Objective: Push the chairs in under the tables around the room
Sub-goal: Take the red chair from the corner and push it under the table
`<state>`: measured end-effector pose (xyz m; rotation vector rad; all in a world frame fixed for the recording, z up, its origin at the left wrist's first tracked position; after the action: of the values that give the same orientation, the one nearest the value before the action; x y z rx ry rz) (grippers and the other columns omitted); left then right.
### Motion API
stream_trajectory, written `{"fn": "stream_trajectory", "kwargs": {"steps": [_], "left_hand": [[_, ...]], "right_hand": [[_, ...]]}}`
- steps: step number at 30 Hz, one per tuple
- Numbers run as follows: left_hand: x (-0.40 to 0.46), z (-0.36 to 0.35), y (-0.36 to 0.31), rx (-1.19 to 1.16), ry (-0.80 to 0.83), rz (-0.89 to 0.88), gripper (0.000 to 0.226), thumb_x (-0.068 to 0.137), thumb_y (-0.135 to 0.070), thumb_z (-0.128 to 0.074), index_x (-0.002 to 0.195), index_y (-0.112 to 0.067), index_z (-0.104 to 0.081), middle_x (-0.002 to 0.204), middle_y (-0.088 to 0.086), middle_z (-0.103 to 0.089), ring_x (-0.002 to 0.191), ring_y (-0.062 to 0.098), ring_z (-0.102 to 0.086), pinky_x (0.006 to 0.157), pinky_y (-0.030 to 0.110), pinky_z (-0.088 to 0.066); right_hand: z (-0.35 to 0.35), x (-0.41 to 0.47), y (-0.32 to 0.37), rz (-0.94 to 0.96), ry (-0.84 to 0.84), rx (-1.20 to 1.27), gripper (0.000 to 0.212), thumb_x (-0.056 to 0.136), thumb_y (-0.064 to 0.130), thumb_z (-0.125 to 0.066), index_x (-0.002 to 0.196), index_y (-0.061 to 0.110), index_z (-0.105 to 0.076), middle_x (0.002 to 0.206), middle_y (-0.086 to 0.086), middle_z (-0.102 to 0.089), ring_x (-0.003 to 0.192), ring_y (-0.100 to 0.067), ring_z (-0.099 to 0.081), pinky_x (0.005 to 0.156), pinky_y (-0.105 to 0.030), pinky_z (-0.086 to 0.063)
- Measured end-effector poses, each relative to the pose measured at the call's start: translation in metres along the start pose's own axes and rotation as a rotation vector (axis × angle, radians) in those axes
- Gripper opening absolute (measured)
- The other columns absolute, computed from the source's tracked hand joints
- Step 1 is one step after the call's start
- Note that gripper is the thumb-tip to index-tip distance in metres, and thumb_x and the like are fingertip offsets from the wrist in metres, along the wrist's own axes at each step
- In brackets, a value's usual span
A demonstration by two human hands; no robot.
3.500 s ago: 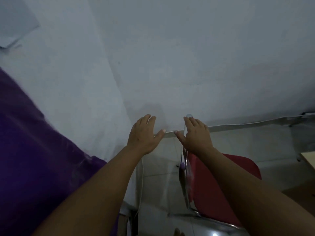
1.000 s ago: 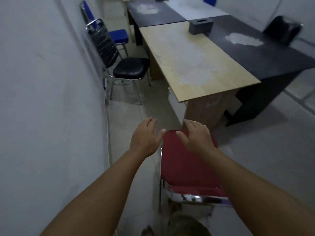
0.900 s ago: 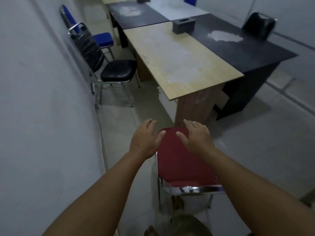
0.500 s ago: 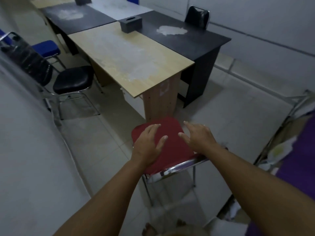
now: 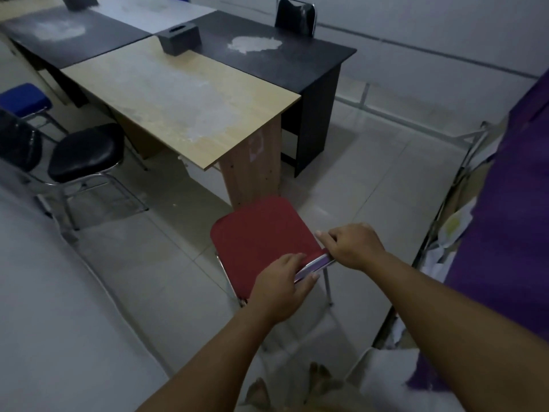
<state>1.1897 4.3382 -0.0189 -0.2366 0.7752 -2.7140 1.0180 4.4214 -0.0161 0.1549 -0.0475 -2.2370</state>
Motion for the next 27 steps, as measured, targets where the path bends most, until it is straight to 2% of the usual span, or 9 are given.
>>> {"fn": "stream_trajectory", "kwargs": {"steps": [2,5,10,14,16,19,24,27], "left_hand": [[-0.001,-0.002,0.001,0.081,0.032,0.034,0.06,0.09,-0.068,-0.037,0.125,-0.023,-0.054,0.116,-0.005,-0.062,0.099,0.014,-0.058,0.075,0.029,-0.046],[0.0,-0.002,0.0,0.251,0.083,0.061,0.057,0.085,-0.077,-0.032,0.104,-0.027,-0.055,0.091,-0.008,-0.063,0.077,0.012,-0.058,0.059,0.029,-0.036],[-0.002,-0.007,-0.003,0.287,0.047,-0.041,0.068,0.08,-0.083,-0.021,0.095,-0.027,-0.056,0.082,-0.006,-0.065,0.068,0.014,-0.06,0.055,0.029,-0.036],[-0.003,-0.009,-0.004,0.259,0.04,-0.107,0.067,0.082,-0.083,-0.024,0.096,-0.027,-0.058,0.08,-0.006,-0.066,0.065,0.015,-0.06,0.055,0.03,-0.046],[-0.003,-0.009,-0.005,0.252,0.031,-0.153,0.064,0.085,-0.08,-0.027,0.095,-0.027,-0.06,0.077,-0.007,-0.067,0.06,0.014,-0.059,0.051,0.028,-0.045],[-0.003,-0.008,-0.008,0.272,0.024,-0.226,0.06,0.088,-0.076,-0.03,0.095,-0.024,-0.06,0.076,-0.006,-0.068,0.055,0.011,-0.057,0.048,0.024,-0.036],[-0.003,-0.006,-0.007,0.346,0.12,-0.185,0.055,0.092,-0.067,-0.033,0.11,-0.02,-0.054,0.098,-0.003,-0.067,0.066,0.008,-0.045,0.062,0.025,-0.031],[-0.001,-0.006,-0.006,0.359,0.155,-0.175,0.056,0.092,-0.067,-0.03,0.109,-0.02,-0.053,0.098,-0.002,-0.067,0.065,0.009,-0.045,0.062,0.026,-0.032]], "right_hand": [[-0.002,-0.005,0.001,0.023,-0.009,-0.066,0.075,0.096,0.064,-0.014,0.063,0.021,-0.065,0.056,0.004,-0.058,0.058,-0.016,-0.053,0.073,-0.034,-0.04],[-0.006,-0.011,-0.003,0.024,-0.009,-0.087,0.079,0.095,0.066,-0.008,0.062,0.021,-0.064,0.057,0.003,-0.059,0.06,-0.017,-0.055,0.068,-0.033,-0.035],[-0.007,-0.025,-0.01,-0.009,-0.083,-0.079,0.077,0.096,0.063,-0.009,0.06,0.018,-0.061,0.061,0.0,-0.063,0.064,-0.02,-0.055,0.07,-0.033,-0.033],[-0.008,-0.036,-0.012,-0.048,-0.121,-0.051,0.076,0.095,0.063,-0.009,0.055,0.018,-0.055,0.058,0.0,-0.062,0.06,-0.018,-0.05,0.069,-0.032,-0.032],[-0.007,-0.039,-0.011,-0.064,-0.133,-0.045,0.077,0.094,0.062,-0.007,0.055,0.017,-0.055,0.057,0.0,-0.061,0.06,-0.018,-0.05,0.069,-0.032,-0.03],[-0.008,-0.04,-0.013,-0.084,-0.126,-0.06,0.081,0.092,0.064,-0.002,0.06,0.019,-0.061,0.064,0.001,-0.065,0.068,-0.021,-0.055,0.074,-0.034,-0.037],[-0.007,-0.041,-0.012,-0.089,-0.121,-0.071,0.084,0.092,0.064,-0.001,0.067,0.021,-0.069,0.069,0.001,-0.068,0.073,-0.021,-0.056,0.079,-0.037,-0.042],[-0.006,-0.043,-0.011,-0.088,-0.153,-0.053,0.081,0.093,0.063,-0.004,0.064,0.021,-0.066,0.067,0.0,-0.066,0.071,-0.021,-0.054,0.076,-0.036,-0.04]]}}
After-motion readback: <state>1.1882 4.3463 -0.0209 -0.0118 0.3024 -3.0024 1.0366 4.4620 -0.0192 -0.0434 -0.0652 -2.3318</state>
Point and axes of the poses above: each hand's wrist, its own x-axis towards the middle knuckle, its own z-axis out of the back of the hand, y = z × x, the point moved 5 cm from there along x, towards the middle knuckle
